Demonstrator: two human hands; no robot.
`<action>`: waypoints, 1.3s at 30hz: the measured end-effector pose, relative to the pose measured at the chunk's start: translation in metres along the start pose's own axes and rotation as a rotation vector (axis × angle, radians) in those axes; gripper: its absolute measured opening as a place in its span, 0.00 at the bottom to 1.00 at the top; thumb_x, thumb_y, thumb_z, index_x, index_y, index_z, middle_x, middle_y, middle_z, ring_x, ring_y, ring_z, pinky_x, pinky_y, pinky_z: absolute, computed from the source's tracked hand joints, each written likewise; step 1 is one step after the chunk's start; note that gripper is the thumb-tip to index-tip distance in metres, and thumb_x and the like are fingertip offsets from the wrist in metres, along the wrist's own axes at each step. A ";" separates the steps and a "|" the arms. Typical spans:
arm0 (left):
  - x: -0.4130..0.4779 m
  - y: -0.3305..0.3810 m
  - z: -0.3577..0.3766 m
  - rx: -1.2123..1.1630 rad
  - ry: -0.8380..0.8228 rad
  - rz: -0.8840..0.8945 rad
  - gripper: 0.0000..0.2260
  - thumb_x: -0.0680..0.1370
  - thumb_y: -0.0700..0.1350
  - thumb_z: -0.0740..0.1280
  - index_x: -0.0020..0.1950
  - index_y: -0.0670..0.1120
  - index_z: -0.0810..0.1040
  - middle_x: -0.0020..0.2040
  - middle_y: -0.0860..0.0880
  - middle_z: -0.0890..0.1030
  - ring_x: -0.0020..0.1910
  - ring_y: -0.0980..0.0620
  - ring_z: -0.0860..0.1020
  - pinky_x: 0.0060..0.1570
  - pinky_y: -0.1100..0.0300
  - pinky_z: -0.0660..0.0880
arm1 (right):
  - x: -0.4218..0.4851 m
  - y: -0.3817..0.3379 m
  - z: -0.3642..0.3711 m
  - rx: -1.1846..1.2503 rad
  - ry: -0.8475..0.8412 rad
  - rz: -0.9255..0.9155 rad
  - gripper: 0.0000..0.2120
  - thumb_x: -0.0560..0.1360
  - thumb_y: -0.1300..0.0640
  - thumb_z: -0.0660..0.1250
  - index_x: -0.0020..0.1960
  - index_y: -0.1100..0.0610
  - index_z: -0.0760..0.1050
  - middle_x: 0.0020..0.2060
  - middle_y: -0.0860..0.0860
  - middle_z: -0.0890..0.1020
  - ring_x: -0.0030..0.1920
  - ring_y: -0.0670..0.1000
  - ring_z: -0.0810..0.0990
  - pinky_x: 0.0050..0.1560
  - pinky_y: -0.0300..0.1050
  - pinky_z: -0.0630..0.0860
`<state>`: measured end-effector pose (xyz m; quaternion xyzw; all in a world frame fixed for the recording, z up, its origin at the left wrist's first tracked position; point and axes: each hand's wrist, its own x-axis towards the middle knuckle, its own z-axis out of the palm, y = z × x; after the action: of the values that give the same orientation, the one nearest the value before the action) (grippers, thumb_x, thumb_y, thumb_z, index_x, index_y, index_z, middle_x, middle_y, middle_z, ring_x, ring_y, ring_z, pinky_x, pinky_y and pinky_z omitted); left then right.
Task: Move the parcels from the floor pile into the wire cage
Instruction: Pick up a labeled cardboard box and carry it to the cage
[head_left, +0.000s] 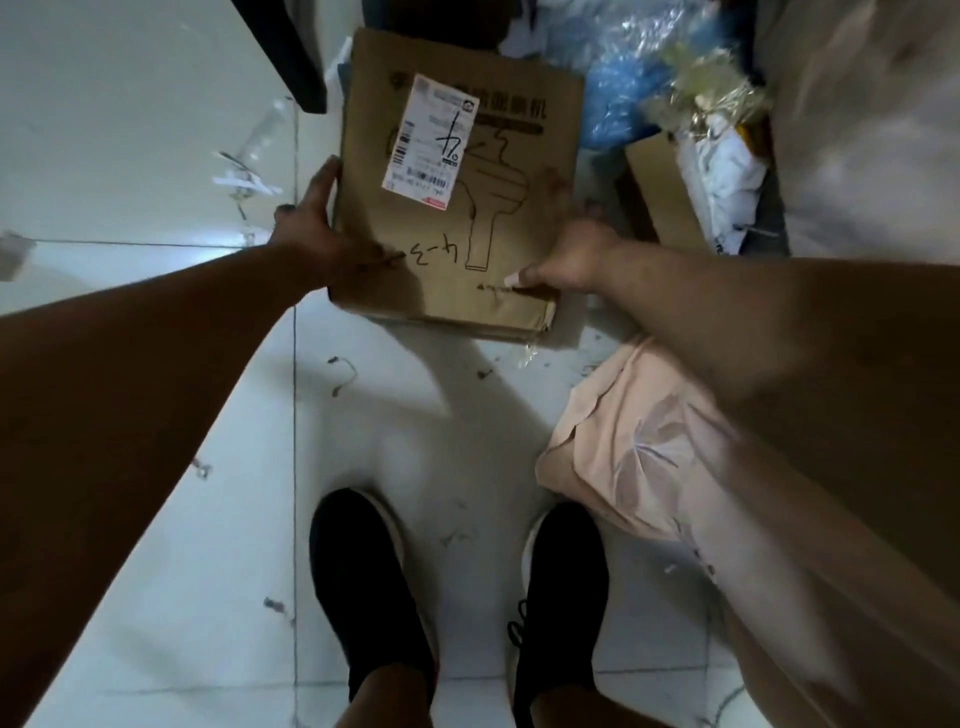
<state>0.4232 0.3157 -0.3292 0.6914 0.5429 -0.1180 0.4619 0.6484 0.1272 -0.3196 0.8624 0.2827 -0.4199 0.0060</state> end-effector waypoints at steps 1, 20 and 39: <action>0.009 0.001 0.004 -0.070 -0.031 0.024 0.55 0.68 0.53 0.82 0.83 0.63 0.47 0.79 0.44 0.63 0.76 0.37 0.66 0.72 0.41 0.69 | 0.009 0.002 0.002 0.029 0.004 0.010 0.64 0.63 0.39 0.81 0.82 0.42 0.39 0.79 0.60 0.55 0.75 0.63 0.64 0.74 0.56 0.66; -0.180 0.008 -0.044 0.008 -0.132 0.028 0.59 0.62 0.61 0.83 0.79 0.73 0.46 0.73 0.40 0.68 0.72 0.37 0.70 0.70 0.41 0.72 | -0.180 -0.012 0.008 0.400 -0.121 -0.168 0.69 0.60 0.46 0.85 0.80 0.36 0.35 0.82 0.41 0.49 0.80 0.52 0.54 0.78 0.44 0.55; -0.621 0.188 -0.312 -0.148 0.096 0.031 0.57 0.59 0.63 0.83 0.77 0.75 0.49 0.70 0.47 0.64 0.73 0.40 0.68 0.76 0.43 0.64 | -0.620 -0.148 -0.288 0.158 -0.059 -0.332 0.63 0.59 0.37 0.83 0.75 0.23 0.39 0.79 0.57 0.57 0.75 0.61 0.67 0.74 0.56 0.67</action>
<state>0.2419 0.1592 0.3495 0.6684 0.5610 -0.0371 0.4869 0.4808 0.0233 0.3510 0.7890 0.3868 -0.4612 -0.1230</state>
